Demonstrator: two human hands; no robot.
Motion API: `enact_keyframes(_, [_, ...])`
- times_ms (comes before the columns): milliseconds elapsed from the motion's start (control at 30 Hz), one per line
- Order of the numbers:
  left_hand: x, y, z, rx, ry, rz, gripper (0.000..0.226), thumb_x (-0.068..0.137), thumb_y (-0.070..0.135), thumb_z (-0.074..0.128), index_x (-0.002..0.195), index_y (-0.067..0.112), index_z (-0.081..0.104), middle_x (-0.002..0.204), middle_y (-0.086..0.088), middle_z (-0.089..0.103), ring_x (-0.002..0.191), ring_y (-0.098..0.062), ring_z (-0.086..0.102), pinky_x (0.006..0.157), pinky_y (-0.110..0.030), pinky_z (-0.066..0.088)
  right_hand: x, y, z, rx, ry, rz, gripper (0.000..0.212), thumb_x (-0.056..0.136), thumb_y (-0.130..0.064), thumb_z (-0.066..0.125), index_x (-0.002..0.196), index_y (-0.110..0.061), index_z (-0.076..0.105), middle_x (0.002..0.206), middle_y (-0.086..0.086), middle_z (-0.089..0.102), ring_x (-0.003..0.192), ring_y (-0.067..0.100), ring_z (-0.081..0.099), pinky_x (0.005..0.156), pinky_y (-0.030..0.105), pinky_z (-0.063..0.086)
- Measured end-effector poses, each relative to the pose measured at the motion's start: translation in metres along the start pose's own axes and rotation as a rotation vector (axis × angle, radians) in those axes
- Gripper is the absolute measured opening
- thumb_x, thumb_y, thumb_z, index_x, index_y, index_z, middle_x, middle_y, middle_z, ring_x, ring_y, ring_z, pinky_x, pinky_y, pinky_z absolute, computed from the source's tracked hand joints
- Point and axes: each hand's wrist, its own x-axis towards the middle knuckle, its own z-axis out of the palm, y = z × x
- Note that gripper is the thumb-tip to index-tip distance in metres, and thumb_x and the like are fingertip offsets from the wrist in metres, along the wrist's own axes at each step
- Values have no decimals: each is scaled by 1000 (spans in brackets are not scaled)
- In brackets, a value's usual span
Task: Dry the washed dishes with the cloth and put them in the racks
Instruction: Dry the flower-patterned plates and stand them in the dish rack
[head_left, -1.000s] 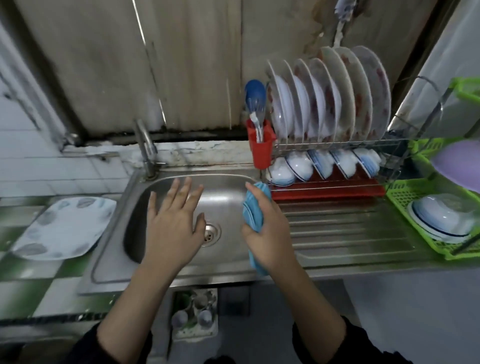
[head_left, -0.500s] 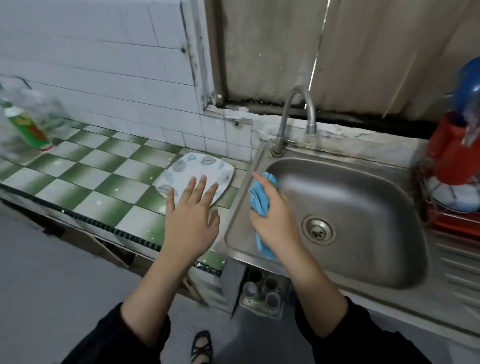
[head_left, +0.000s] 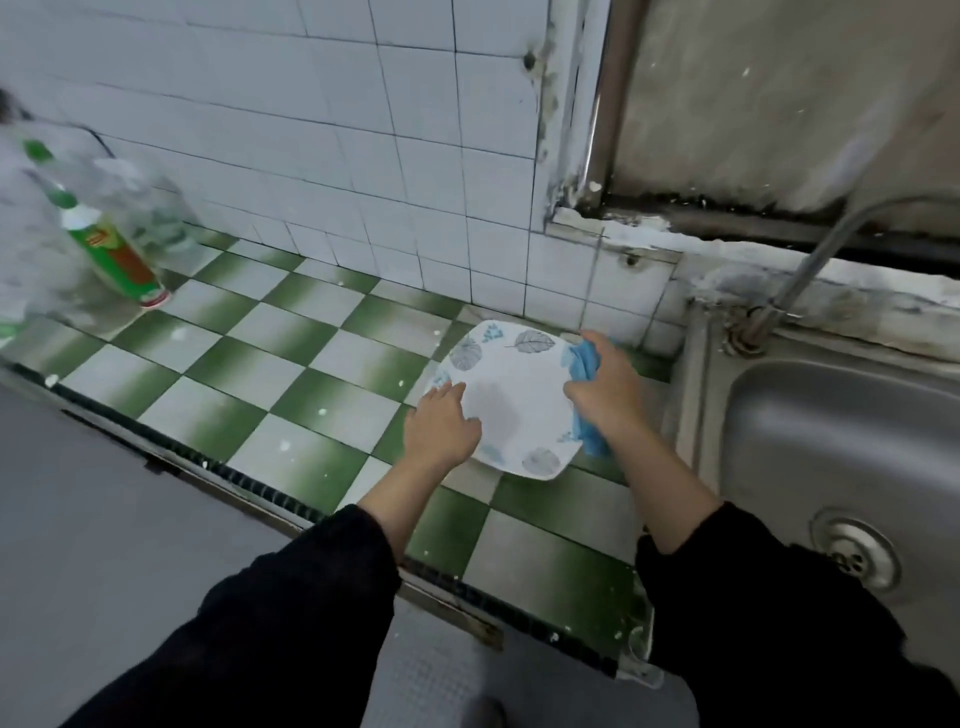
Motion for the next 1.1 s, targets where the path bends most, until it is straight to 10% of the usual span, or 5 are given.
enact_keyframes(133, [55, -24, 19, -42, -113, -95, 57, 80, 27, 62, 133, 11, 48, 135, -13, 52, 124, -33, 46, 101, -43, 43, 42, 8, 23, -24, 4, 266, 93, 85, -1, 56, 156, -29, 4, 142, 13, 47, 108, 32, 57, 73, 32, 47])
enact_keyframes(333, [93, -39, 44, -41, -105, -143, 81, 80, 28, 69, 148, 10, 28, 148, -21, 30, 136, -37, 30, 110, -42, 33, 87, 32, 43, -177, -240, 546, 30, 86, -11, 62, 115, -6, 56, 90, 9, 56, 97, 20, 62, 72, 29, 51])
enact_keyframes(533, [105, -44, 47, -61, -83, -194, 119, 58, 31, 92, 151, 23, 19, 139, -14, 29, 134, -32, 28, 108, -43, 34, 90, 38, 51, -72, -300, 653, 25, 81, 4, 59, 105, 7, 52, 76, 20, 59, 82, 36, 65, 89, 42, 55])
enact_keyframes(667, [105, -47, 46, -116, -104, -249, 128, 54, 28, 95, 152, 32, 13, 138, -13, 23, 135, -30, 22, 108, -46, 35, 86, 28, 53, 57, -311, 752, 21, 92, -1, 47, 72, 4, 48, 50, 14, 57, 64, 27, 50, 70, 32, 47])
enact_keyframes(1100, [85, -36, -25, -2, -151, -102, 135, 61, 31, 91, 154, 32, -7, 139, -15, 17, 133, -33, 16, 113, -44, 28, 47, 1, 1, 379, -288, 684, 9, 88, 2, 51, 79, 0, 50, 75, 17, 53, 36, 18, 50, 34, 18, 43])
